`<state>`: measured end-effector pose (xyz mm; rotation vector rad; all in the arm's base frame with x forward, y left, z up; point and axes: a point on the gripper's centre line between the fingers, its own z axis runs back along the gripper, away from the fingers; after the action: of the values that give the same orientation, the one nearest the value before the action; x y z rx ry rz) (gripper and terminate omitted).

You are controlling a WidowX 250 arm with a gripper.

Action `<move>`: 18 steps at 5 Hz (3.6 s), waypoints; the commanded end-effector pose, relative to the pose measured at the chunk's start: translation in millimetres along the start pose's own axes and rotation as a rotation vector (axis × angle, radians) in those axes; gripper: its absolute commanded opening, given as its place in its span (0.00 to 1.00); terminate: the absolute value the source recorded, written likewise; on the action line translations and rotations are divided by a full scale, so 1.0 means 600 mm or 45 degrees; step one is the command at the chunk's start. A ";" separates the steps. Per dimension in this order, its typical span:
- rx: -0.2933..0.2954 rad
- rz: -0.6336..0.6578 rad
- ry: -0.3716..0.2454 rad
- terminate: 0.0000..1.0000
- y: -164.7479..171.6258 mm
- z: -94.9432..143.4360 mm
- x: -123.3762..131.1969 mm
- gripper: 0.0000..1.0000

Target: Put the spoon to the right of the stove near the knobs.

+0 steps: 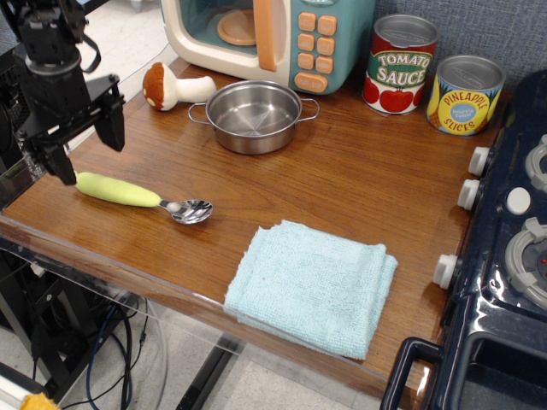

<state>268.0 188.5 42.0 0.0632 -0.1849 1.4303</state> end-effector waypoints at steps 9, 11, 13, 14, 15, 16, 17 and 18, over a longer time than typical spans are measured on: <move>-0.281 -0.208 0.168 0.00 -0.062 0.192 -0.077 0.00; -0.322 -0.700 0.171 0.00 -0.153 0.212 -0.209 0.00; -0.501 -1.101 0.228 0.00 -0.209 0.171 -0.264 0.00; -0.544 -1.224 0.219 0.00 -0.234 0.146 -0.283 0.00; -0.583 -1.315 0.215 0.00 -0.250 0.115 -0.316 0.00; -0.564 -1.390 0.188 0.00 -0.261 0.095 -0.345 0.00; -0.560 -1.408 0.177 0.00 -0.275 0.081 -0.364 0.00; -0.534 -1.424 0.171 0.00 -0.290 0.064 -0.378 0.00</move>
<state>430.5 -69.3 29.9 -0.2250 -0.2139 0.2762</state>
